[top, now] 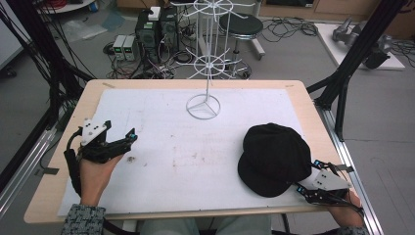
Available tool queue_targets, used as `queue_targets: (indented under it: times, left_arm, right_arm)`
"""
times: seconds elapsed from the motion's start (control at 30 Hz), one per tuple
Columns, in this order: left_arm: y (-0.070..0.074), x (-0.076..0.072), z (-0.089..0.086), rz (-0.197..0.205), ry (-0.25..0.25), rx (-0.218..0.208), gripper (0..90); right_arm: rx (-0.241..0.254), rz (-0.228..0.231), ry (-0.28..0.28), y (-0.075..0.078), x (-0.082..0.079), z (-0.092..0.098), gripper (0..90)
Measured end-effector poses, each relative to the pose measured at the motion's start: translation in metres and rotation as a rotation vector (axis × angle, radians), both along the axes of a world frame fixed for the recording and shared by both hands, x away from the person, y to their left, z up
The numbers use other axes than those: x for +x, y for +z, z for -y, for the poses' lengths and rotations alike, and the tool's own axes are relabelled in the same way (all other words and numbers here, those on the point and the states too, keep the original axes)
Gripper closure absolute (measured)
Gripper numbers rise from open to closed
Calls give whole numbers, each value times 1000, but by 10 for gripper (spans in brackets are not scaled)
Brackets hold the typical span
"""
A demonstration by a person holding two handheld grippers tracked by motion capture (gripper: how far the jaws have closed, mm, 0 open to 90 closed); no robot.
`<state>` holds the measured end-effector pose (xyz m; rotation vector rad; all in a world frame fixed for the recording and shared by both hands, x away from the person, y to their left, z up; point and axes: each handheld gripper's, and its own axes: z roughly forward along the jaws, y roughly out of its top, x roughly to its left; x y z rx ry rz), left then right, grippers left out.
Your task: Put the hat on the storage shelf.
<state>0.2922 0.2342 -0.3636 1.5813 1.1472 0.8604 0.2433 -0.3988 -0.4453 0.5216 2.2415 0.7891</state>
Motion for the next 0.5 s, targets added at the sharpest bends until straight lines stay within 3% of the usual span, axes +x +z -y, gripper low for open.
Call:
queue_targets:
  times: [0.2,0.5]
  left_arm:
    - [0,0,1,4,-3,-2,168]
    - [0,0,0,-3,-6,-9,171]
  right_arm:
    - [-61,-5,-8,0,3,-3,240]
    - [-141,9,34,4,10,-13,208]
